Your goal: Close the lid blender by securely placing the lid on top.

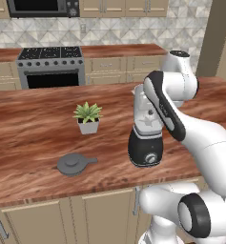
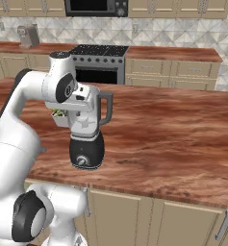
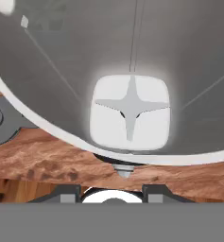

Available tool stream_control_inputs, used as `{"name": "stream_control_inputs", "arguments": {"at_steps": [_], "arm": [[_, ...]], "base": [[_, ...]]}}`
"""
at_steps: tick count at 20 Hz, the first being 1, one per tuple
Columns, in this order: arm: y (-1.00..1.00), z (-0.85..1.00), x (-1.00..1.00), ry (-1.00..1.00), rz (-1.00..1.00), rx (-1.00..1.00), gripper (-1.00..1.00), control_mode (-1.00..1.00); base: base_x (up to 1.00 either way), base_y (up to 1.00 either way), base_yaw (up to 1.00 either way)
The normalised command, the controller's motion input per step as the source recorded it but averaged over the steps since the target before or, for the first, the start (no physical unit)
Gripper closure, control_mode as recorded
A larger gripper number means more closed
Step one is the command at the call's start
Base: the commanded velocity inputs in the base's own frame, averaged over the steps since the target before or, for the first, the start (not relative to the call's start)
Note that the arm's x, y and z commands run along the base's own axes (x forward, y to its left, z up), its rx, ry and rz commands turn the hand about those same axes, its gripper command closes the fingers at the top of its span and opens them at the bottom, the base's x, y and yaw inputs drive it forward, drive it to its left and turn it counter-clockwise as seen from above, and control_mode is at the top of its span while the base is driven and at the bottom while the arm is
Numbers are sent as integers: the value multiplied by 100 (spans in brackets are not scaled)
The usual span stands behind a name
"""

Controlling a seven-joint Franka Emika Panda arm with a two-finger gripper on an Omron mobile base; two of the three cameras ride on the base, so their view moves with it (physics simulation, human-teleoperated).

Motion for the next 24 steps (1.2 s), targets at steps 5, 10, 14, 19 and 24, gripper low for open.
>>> {"name": "stream_control_inputs", "arguments": {"at_steps": [5, 10, 14, 19, 24], "arm": [[42, -12, -52, -8, 11, -2, -100, -100], [96, -10, -39, -5, 51, -6, -100, -100], [88, -34, -6, 0, 75, -3, -100, -100], [72, -53, -4, 0, 78, -7, -100, -100], [50, -59, -14, -1, 34, -23, -100, -100]], "base": [[0, 0, 0], [0, 0, 0], [0, 0, 0], [0, 0, 0], [0, 0, 0]]}}
